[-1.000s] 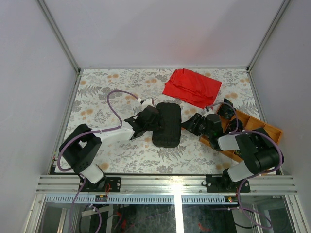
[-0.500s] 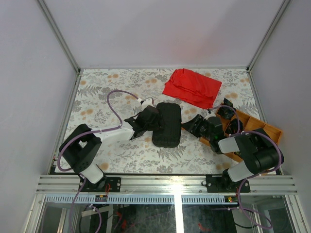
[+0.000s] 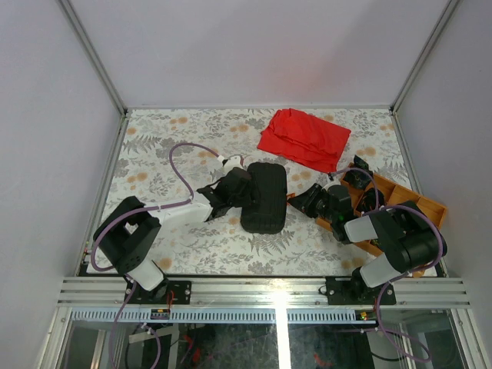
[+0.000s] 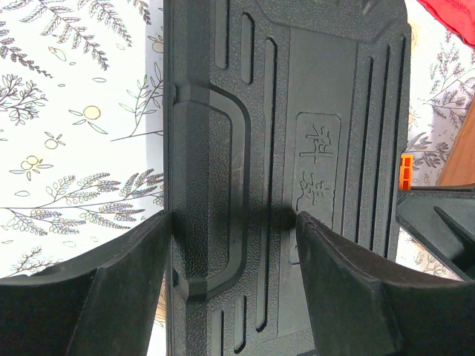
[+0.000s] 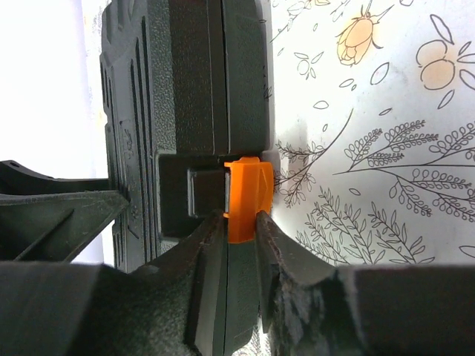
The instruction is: Sort the tools into containers
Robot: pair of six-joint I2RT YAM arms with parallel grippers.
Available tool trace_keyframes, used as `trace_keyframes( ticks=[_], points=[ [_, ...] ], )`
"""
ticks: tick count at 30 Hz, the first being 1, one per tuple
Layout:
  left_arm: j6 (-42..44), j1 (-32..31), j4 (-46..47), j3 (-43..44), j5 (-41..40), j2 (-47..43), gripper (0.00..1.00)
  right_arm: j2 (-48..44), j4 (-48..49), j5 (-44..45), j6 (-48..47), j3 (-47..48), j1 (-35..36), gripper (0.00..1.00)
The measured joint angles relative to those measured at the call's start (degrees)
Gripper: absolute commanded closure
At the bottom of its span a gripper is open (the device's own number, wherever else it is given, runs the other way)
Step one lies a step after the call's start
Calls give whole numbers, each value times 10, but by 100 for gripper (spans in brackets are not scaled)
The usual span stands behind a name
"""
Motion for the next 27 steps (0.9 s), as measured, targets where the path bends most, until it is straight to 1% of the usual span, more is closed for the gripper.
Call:
trace_keyframes(
  ticks=[5, 10, 15, 19, 23, 27],
  points=[
    [0, 0, 0, 0, 0, 0, 37, -2, -16, 3, -8, 4, 0, 86],
    [0, 0, 0, 0, 0, 0, 37, -32, -82, 18, -43, 20, 2, 94],
    [0, 0, 1, 0, 2, 0, 37, -90, -185, 45, -104, 47, 4, 95],
    [0, -2, 5, 0, 14, 2, 37, -118, -255, 61, -153, 75, 6, 92],
    [-1, -4, 9, 0, 23, 4, 37, -126, -286, 58, -190, 88, 6, 89],
    [-1, -4, 9, 0, 24, 4, 37, -126, -293, 40, -215, 96, 5, 84]
  ],
)
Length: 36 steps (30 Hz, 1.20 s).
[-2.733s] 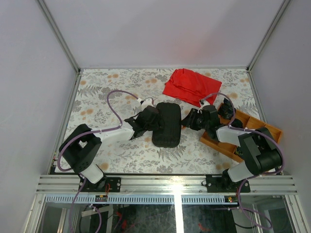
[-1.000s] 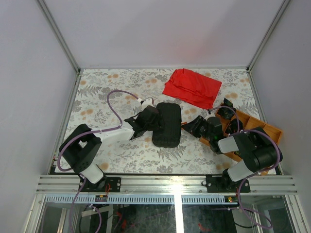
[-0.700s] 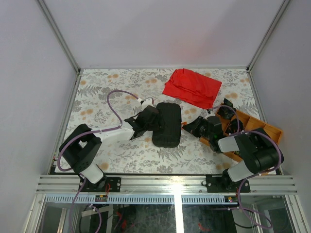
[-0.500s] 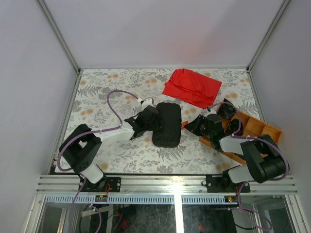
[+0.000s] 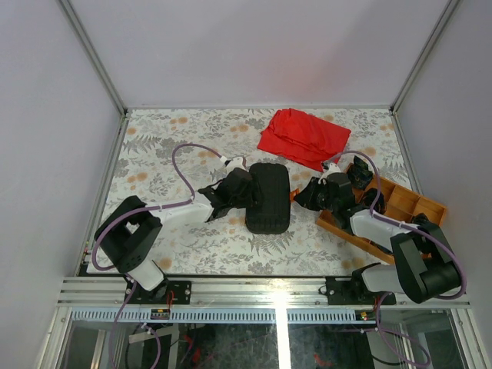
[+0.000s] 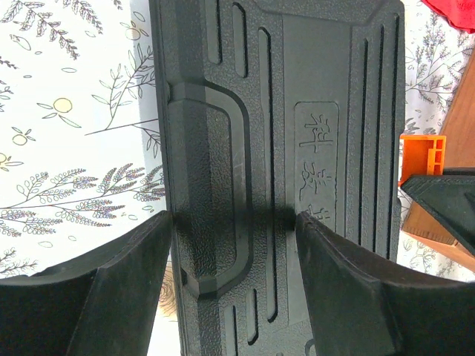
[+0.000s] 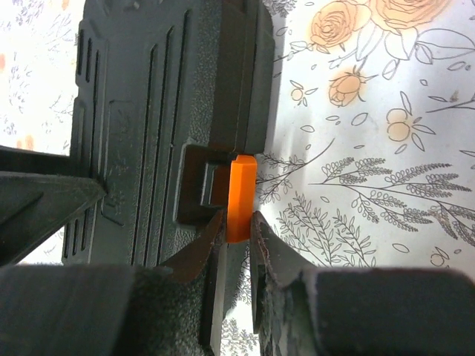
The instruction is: Sort the tools into containers
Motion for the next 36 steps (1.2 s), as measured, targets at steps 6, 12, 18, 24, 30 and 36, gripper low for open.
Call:
trace_keyframes(
  ticks=[6, 12, 18, 24, 30, 36],
  points=[
    [0, 0, 0, 1, 0, 0, 37, 7, 9, -33, -19, 2, -6, 73],
    [1, 0, -1, 2, 0, 1, 37, 16, 42, -73, -19, 2, -7, 60],
    [1, 0, -3, 3, 0, 2, 37, 26, 83, -107, -11, 6, -6, 57],
    [1, 0, -4, 4, 2, 3, 37, 37, 108, -123, -2, 7, -6, 60],
    [1, 0, -4, 5, 2, 3, 37, 51, 113, -127, 6, 7, -6, 66],
    [1, 0, -4, 5, 2, 3, 37, 34, 99, -86, 8, 4, -6, 64]
  ],
)
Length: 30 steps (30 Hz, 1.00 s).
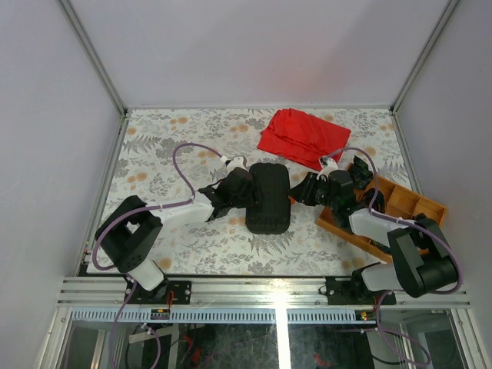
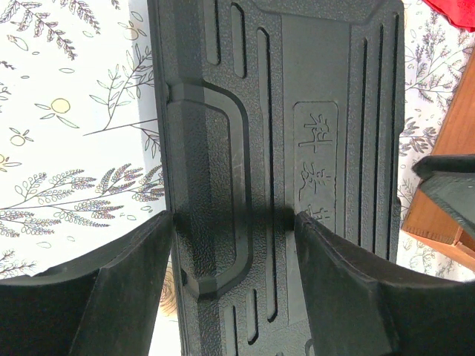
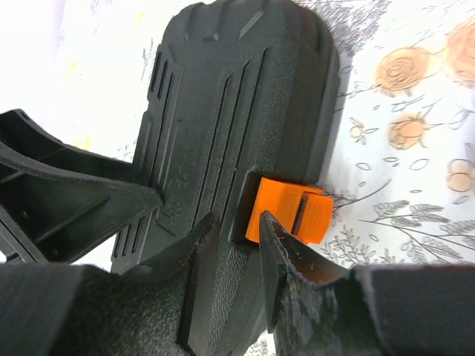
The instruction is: Sort the tools into containers
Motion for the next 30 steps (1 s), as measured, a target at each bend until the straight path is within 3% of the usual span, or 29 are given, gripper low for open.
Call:
trace_keyframes(
  ticks=[3, 6, 9, 13, 23, 30],
  points=[
    [0, 0, 0, 0, 0, 0, 37, -34, -11, 36, 0, -12, 0, 65],
    [0, 0, 0, 0, 0, 0, 37, -60, -32, 75, -4, -13, 0, 74],
    [0, 0, 0, 0, 0, 0, 37, -58, -73, 107, -8, -3, 0, 83],
    [0, 0, 0, 0, 0, 0, 37, -33, -126, 138, -11, 20, 0, 84],
    [0, 0, 0, 0, 0, 0, 37, 75, -145, 72, -26, 74, 1, 84],
    [0, 0, 0, 0, 0, 0, 37, 95, -137, 67, -26, 82, -2, 85]
  ],
)
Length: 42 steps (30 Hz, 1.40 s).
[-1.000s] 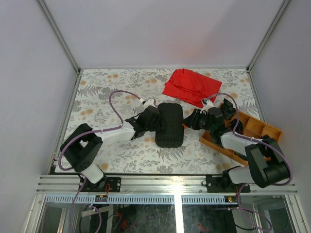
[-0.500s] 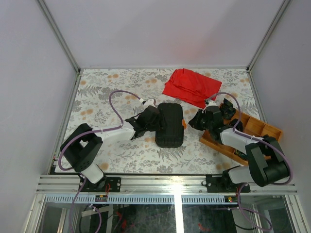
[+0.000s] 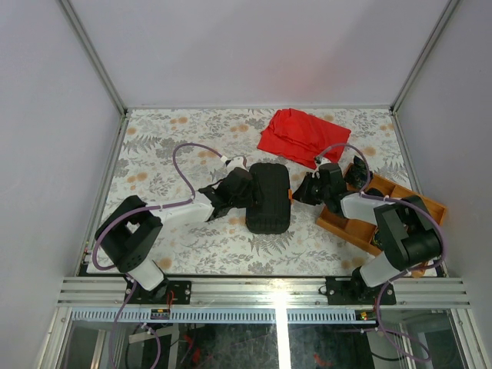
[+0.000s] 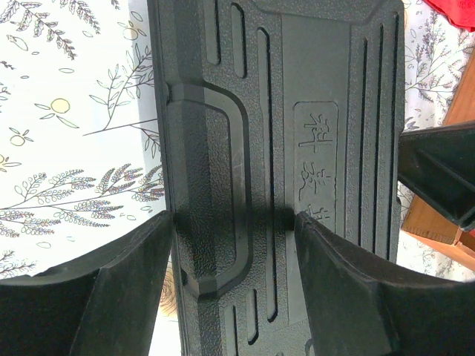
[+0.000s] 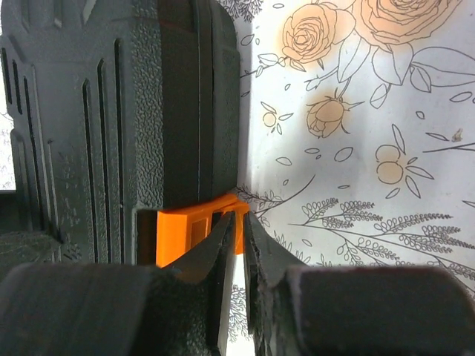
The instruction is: Sort the tools into containers
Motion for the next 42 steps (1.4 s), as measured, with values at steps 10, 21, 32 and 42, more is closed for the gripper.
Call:
trace_keyframes(
  ticks=[10, 21, 32, 42],
  points=[
    [1, 0, -3, 4, 2, 3, 38, 41, -16, -34, -2, 14, 1, 85],
    [7, -4, -69, 2, -17, -38, 19, -99, -142, 64, -47, 32, 4, 36],
    [32, -7, -245, 11, -149, -323, 0, -409, -261, 200, -120, 96, 4, 1],
    [79, -7, -284, 25, -234, -592, 0, -623, -376, 225, -132, 103, 4, 1]
  ],
)
